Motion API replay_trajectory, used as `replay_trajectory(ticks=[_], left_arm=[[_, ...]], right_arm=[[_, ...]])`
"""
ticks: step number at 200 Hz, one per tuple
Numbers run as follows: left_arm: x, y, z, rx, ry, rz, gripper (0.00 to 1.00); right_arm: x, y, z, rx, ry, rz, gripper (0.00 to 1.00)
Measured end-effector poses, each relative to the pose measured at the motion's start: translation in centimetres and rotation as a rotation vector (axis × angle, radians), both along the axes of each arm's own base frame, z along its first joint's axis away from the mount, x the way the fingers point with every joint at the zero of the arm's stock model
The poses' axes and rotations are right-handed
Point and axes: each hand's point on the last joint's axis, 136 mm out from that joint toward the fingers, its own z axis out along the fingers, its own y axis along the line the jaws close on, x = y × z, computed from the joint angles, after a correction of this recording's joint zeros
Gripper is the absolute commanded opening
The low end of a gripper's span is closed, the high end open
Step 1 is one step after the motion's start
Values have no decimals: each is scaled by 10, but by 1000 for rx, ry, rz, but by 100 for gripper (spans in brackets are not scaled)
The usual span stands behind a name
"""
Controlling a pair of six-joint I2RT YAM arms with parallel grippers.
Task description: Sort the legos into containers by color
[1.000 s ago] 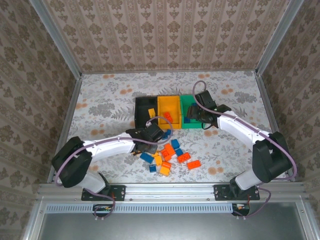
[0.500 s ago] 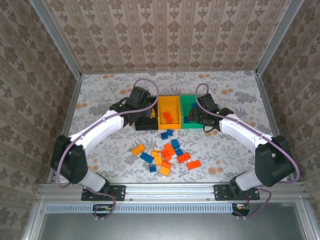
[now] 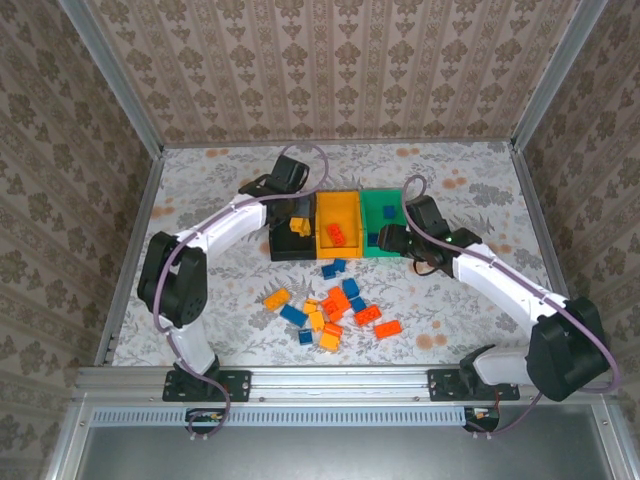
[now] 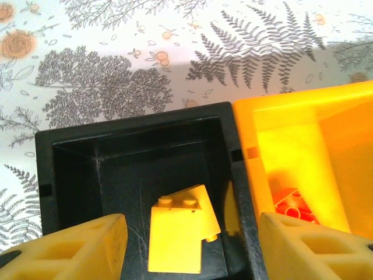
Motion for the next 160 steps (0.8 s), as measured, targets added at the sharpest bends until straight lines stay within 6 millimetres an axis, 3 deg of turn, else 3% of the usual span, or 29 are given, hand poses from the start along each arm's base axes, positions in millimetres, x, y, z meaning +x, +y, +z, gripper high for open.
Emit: replay_trajectory(ticks=[26, 32, 57, 71, 79, 98, 118, 160], left_arm=[[-12, -2, 28, -62, -42, -19, 91], [-19, -2, 37, -80, -55, -27, 99], [-55, -7, 76, -178, -129, -77, 100], [-78, -12, 88, -214, -157, -117, 100], [-92, -14, 91, -228, -166, -137, 100], [-121, -16, 83, -241, -159, -172, 100], [-143, -2, 61, -233, -131, -158, 100], [-170, 38, 32, -220, -103, -68, 100]], right_arm=[[-22, 13, -12, -17, 44, 78, 69], [-29, 18, -16, -24, 56, 108, 69], [-61, 40, -35, -56, 114, 235, 72], [-78, 51, -44, -72, 137, 304, 73], [-85, 57, -49, -80, 149, 338, 85], [-94, 71, -57, -99, 159, 396, 86], [-95, 84, -64, -113, 151, 430, 84], [-70, 107, -81, -156, 156, 432, 74]])
